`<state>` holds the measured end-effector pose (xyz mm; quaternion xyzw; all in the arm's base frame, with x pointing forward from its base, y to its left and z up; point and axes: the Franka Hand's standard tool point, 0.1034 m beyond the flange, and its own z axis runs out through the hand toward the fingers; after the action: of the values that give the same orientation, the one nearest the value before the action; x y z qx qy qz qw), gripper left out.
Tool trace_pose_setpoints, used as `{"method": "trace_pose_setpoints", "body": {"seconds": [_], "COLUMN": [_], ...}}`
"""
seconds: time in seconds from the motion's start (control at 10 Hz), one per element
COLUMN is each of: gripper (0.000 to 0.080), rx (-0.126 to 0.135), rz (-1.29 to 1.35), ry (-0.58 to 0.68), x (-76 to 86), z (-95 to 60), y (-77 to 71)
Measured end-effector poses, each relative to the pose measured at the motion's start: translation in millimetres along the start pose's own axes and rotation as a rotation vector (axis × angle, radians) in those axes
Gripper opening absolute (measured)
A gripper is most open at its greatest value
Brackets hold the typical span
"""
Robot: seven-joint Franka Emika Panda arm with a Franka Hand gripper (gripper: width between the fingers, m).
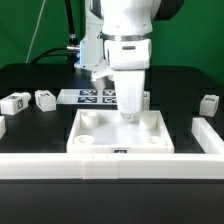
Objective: Assemble one leg
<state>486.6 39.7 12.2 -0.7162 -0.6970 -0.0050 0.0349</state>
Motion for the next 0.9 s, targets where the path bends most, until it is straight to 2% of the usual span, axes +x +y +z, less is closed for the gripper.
{"method": "trace_pose_setpoints", "body": {"seconds": [0.1, 0.3, 0.4, 0.6, 0.9], "gripper": [0.0061, 0.0061, 0.0061, 0.0061, 0.0061], "rx": [-0.003, -0.004, -0.005, -0.016, -0.007], "rz": [0.001, 0.007, 0.012, -0.013, -0.016], "ry": [0.000, -0.001, 0.000, 0.009, 0.010], "x": [7.5, 4.0, 7.6, 29.3, 33.9], "z": [0.3, 0.0, 0.5, 1.3, 1.5], "y": [2.2, 2.6, 3.8, 12.6, 15.5]}}
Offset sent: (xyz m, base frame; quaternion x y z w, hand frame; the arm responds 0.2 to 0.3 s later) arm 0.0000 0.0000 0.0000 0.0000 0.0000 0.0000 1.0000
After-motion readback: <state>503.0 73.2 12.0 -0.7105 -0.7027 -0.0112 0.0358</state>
